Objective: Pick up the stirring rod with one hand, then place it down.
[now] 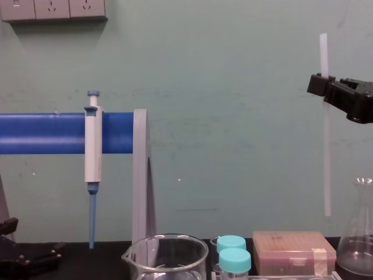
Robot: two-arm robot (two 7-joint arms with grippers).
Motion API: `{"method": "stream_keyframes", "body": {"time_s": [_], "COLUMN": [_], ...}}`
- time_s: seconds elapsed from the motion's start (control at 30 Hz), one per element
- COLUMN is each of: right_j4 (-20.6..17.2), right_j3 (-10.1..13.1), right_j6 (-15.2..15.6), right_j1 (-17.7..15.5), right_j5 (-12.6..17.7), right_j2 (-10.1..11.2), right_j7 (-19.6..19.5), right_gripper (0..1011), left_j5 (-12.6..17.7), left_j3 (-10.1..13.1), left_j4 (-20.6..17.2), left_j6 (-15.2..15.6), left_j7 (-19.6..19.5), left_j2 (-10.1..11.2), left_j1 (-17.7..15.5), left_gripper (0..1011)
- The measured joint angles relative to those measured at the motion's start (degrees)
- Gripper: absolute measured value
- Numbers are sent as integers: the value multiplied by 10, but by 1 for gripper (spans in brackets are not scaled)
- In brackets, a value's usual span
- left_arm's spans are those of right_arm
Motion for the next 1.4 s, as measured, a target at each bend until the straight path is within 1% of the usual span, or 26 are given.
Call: {"method": "stream_keyframes", "body": {"time_s": [0.6,1.4], "right_j4": [4,1], "right_j3": [-3,-2], "right_j6": [-2,-4], "right_j1": [3,-2], "right_j5": [2,3], "right_j2": [1,2], "right_j7": [0,-1], "right_gripper": [72,72], "left_j5": [0,0], "left_j3": [0,0], "left_j4": [0,0], "left_j6": [0,0], "left_j7": [0,0], "left_j2": [0,0], "left_j1": [0,0], "left_gripper": [1000,1000]}}
